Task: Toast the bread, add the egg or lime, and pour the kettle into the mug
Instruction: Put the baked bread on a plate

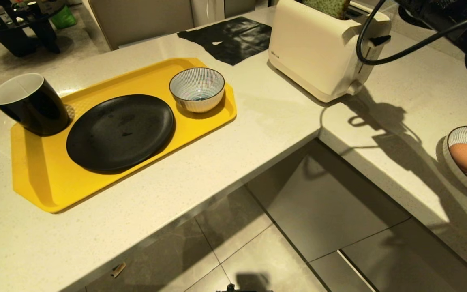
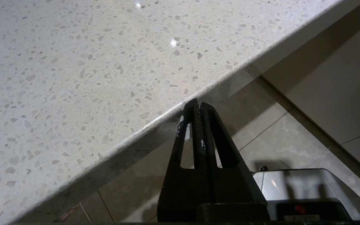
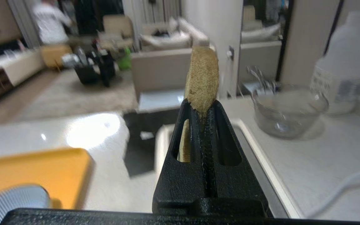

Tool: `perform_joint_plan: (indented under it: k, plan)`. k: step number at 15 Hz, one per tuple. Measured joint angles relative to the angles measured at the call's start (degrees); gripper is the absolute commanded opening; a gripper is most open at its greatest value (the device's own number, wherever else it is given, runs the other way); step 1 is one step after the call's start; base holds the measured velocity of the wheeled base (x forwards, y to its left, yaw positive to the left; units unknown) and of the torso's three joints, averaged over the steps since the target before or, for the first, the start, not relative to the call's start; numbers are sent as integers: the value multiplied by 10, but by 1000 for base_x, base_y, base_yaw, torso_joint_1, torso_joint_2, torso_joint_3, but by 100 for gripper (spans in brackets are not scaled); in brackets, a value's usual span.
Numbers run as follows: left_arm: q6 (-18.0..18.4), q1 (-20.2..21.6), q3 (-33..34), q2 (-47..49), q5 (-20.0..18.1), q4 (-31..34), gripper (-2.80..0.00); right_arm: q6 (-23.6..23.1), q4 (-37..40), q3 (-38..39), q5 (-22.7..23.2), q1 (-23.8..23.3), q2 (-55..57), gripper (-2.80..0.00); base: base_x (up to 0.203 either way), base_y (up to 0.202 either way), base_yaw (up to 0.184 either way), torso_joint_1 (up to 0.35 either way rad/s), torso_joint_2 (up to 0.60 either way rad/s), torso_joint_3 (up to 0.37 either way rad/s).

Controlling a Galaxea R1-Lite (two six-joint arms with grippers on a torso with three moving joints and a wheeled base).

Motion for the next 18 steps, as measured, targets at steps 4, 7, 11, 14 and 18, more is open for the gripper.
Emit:
perform_joint_plan:
  k: [4,7,11,14,18]
  plan:
    - [1,0,0,0,0,0,-280,13,-36,0,-3,5,-14,-280,0,0,0,0,0,0]
    - [2,0,0,0,0,0,-280,18,-25,5,-4,5,-42,-280,0,0,0,0,0,0]
    - [4,0,0,0,0,0,-280,24,27,62,-7,4,-120,-280,0,0,0,0,0,0]
    - [4,0,0,0,-2,0,-280,19,85,161,-8,2,-200,-280,0,0,0,0,0,0]
    - [-1,0,0,0,-1,-1,-280,15,159,256,-6,-25,-294,-280,0,0,0,0,0,0]
